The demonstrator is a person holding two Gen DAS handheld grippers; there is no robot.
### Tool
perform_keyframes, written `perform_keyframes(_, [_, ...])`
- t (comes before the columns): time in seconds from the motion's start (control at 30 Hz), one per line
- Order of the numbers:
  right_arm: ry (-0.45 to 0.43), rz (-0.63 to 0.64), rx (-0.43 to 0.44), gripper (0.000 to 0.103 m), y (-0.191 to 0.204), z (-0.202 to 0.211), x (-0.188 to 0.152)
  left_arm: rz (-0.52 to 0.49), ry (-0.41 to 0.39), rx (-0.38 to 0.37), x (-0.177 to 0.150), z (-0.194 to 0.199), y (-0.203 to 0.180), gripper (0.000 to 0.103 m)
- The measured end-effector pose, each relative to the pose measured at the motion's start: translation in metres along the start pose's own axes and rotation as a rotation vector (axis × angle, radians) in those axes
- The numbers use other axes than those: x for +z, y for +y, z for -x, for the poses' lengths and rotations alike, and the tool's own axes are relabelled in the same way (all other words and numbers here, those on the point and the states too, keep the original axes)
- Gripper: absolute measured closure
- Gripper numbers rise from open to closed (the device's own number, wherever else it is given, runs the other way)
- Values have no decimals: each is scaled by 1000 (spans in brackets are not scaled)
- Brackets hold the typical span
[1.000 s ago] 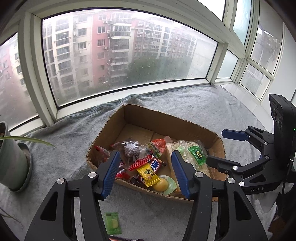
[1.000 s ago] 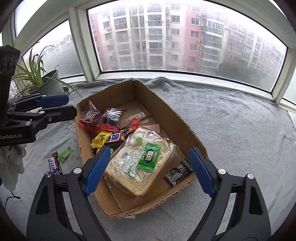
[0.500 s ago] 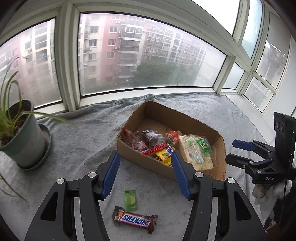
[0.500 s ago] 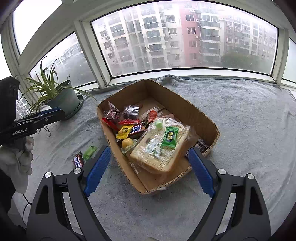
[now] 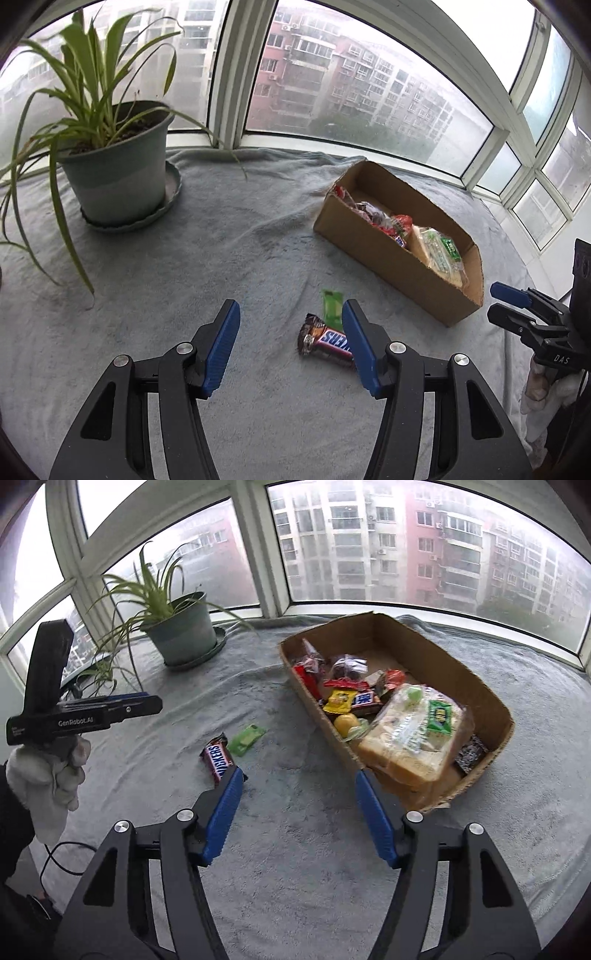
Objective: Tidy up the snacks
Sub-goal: 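Move both grippers back toward the Snickers bar and small green candy, then grasp the Snickers bar with the left gripper while the right grasps the small green candy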
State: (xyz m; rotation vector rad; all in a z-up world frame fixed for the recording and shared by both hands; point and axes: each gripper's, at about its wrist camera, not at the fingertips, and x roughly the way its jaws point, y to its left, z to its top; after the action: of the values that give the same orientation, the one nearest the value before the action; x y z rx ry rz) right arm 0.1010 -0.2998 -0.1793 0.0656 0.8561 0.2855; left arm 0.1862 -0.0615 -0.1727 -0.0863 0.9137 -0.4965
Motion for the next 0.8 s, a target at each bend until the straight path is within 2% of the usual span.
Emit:
perform_keyframes(0.13, [41,37,49,42,16,-19,4,-17,14,-11,0,-3,0,49])
perform_keyframes(0.23, [70,69,85,45,26,-32,5,-45,28,-34,4,-8,-6,59])
perform_keyframes(0.33, [92,97,100,45,34,-45,7,-58,43,-49,7,-15,-9,61])
perform_keyframes(0.43, [106,73,120,50,35,-55,12,-62,55,-61,10,-22,-10,69])
perform_keyframes(0.53, [112,39,124,57,33,-65,18,-42,61,-61,8,-24,-7,70])
perform_keyframes(0.67, [165,13,113,75,33,-85,21,-23,84,-78,-8,-25,-6,70])
perform_keyframes(0.8, [212,-16,144,77,31,-103,20,28,101,-92,-27,-23,1,70])
